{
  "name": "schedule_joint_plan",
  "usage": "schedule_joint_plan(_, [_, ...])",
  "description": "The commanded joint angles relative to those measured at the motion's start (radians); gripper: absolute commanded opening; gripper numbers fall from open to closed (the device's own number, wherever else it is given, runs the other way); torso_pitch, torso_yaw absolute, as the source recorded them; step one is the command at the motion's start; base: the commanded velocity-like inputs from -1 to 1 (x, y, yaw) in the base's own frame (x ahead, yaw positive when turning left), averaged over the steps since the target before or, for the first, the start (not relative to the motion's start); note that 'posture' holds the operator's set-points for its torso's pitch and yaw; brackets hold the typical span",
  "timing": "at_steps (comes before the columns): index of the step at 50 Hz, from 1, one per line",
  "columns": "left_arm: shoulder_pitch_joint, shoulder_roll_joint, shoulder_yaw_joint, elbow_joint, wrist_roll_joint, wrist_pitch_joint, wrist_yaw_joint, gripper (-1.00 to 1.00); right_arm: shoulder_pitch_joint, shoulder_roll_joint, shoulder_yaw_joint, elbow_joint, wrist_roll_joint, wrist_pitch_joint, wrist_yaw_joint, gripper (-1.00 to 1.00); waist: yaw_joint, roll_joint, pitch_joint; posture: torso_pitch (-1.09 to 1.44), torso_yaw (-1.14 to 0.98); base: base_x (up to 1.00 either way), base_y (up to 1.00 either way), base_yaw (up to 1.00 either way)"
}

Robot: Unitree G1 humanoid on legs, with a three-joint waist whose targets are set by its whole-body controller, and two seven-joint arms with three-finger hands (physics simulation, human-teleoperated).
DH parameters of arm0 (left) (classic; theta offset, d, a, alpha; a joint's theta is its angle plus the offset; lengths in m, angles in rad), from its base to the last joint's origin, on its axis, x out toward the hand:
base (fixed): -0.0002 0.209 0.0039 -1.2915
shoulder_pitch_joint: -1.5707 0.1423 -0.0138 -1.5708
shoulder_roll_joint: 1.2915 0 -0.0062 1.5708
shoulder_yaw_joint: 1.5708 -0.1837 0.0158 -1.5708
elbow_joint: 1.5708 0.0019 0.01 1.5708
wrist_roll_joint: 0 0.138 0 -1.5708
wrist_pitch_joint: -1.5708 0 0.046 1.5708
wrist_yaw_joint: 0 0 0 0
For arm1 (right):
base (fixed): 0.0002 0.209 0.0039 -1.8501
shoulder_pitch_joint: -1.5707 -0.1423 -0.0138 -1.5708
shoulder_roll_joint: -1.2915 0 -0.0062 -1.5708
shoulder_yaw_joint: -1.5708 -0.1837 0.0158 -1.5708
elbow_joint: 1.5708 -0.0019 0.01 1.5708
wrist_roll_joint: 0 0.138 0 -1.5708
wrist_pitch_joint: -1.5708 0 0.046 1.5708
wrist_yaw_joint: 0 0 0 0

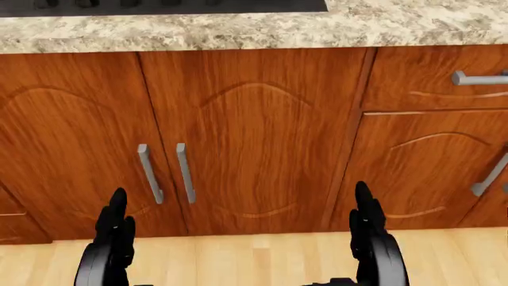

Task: Pick the onion from the pan and place it in the bowl.

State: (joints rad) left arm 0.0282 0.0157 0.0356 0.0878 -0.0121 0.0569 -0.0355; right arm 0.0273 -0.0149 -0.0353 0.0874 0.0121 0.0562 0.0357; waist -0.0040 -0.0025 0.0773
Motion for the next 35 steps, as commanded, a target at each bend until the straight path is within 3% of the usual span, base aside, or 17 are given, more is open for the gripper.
schedule_joint_plan(1, [-0.004,0.001,-0.012,-0.131,0.011,-0.057,0.0,1.0,-0.022,0.014,0.004,-0.135,0.018,0.033,-0.024,1.0,-0.002,-0.008,-0.001,0.0,0.0,0.0,0.0,0.0])
schedule_joint_plan(3, [-0.003,0.002,-0.009,-0.131,0.016,-0.056,0.0,1.0,-0.004,0.011,0.025,-0.149,0.001,0.033,-0.02,1.0,0.01,-0.002,-0.062,0.0,0.0,0.0,0.0,0.0])
schedule_joint_plan(4, [-0.003,0.001,-0.008,-0.133,0.013,-0.05,-0.002,1.0,0.007,0.014,0.025,-0.164,0.009,0.025,-0.017,1.0,0.01,-0.002,-0.051,0.0,0.0,0.0,0.0,0.0])
schedule_joint_plan(5, [0.0,0.0,-0.008,-0.138,0.011,-0.045,-0.004,1.0,0.012,0.013,0.028,-0.166,0.014,0.022,-0.009,1.0,0.008,-0.009,-0.018,0.0,0.0,0.0,0.0,0.0])
schedule_joint_plan(7, [0.002,0.0,-0.006,-0.151,0.009,-0.036,-0.004,1.0,0.009,0.008,0.032,-0.157,-0.02,0.002,-0.024,1.0,0.01,-0.007,-0.069,0.0,0.0,0.0,0.0,0.0])
schedule_joint_plan(8, [0.001,-0.001,-0.004,-0.148,0.009,-0.036,-0.002,1.0,0.005,0.009,0.031,-0.142,-0.02,-0.002,-0.025,1.0,0.01,-0.006,-0.075,0.0,0.0,0.0,0.0,0.0])
schedule_joint_plan(27, [-0.028,0.002,0.008,-0.094,-0.008,-0.035,0.007,1.0,0.005,0.007,0.036,-0.11,-0.069,-0.017,-0.013,1.0,0.008,-0.002,-0.089,0.0,0.0,0.0,0.0,0.0])
schedule_joint_plan(28, [-0.037,0.003,0.007,-0.099,-0.006,-0.019,0.011,1.0,-0.005,0.01,0.024,-0.118,-0.045,0.006,-0.012,1.0,0.008,-0.002,-0.089,0.0,0.0,0.0,0.0,0.0])
schedule_joint_plan(31, [-0.139,0.027,0.02,-0.236,-0.031,0.231,-0.003,1.0,-0.129,-0.012,-0.029,-0.162,-0.023,0.178,-0.055,1.0,0.007,-0.001,-0.093,0.0,0.0,0.0,0.0,0.0])
schedule_joint_plan(35, [-0.303,0.047,0.061,-0.184,-0.091,0.356,0.007,1.0,-0.263,-0.057,-0.066,-0.146,0.041,0.305,-0.043,1.0,0.008,-0.003,-0.089,0.0,0.0,0.0,0.0,0.0])
